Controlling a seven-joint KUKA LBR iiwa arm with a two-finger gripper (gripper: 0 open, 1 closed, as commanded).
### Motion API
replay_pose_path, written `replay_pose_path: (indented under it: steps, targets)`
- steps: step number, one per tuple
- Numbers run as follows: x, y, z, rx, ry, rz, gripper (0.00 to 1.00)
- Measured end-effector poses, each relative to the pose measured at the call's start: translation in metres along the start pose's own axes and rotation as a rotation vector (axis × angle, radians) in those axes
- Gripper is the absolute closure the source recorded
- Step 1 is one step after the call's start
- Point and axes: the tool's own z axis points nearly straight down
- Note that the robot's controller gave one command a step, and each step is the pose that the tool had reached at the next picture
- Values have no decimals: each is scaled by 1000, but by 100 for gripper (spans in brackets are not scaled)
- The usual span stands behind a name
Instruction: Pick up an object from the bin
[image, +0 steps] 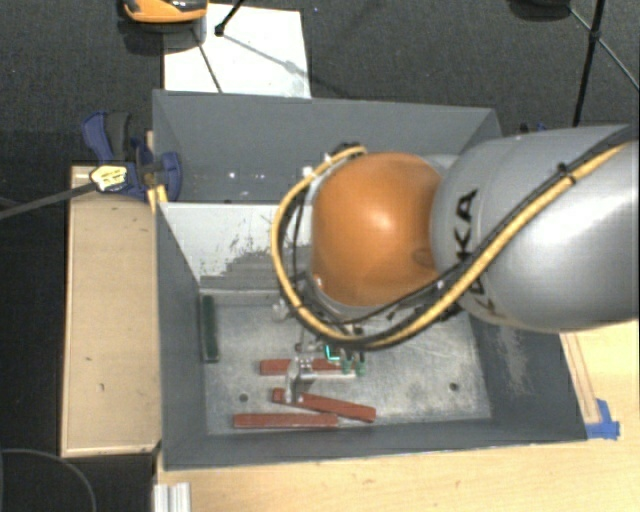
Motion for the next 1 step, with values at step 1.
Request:
replay_pose_path:
  steps: [1]
  targets:
    - [-12,-26,52,-2,-7,6,0]
